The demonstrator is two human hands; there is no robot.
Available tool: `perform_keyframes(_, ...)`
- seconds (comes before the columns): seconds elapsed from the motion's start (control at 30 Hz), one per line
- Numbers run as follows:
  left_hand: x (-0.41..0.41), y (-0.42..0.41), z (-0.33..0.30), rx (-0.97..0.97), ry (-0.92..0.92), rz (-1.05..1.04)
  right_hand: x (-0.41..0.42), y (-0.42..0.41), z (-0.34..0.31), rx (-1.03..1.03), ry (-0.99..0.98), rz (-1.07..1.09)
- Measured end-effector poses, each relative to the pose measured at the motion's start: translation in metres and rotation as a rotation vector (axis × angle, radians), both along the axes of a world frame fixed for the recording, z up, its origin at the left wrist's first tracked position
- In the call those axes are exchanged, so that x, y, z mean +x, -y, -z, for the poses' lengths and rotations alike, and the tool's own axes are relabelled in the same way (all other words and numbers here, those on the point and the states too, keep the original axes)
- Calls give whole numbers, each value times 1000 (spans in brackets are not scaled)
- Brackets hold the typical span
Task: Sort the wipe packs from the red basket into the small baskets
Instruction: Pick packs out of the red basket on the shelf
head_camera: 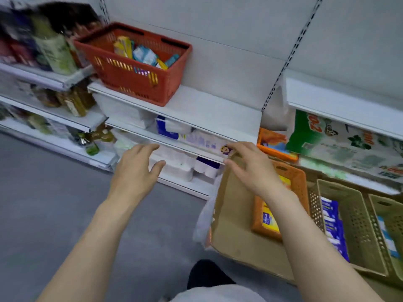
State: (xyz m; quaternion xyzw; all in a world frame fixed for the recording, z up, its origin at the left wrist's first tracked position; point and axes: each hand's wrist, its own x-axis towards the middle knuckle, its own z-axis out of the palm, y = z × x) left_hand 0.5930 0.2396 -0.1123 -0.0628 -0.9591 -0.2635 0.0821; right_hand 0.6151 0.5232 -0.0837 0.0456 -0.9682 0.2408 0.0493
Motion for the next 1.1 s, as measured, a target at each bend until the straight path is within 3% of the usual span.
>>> perform_keyframes(0.27,-108,85,4,26,9,-15,-130,96,9,-37,-54,-42)
perform_keyframes(0.63,-369,179,-41,-33,-36,-43,-396,191,-20,-84,-102,-100)
perform_keyframes(0.9,-511,193,-35,67,-28,51,-518,216,-8,-22,19,12)
perform_keyframes(1.1,-615,187,-13,7,154,282,-591,225,23,55,285,124)
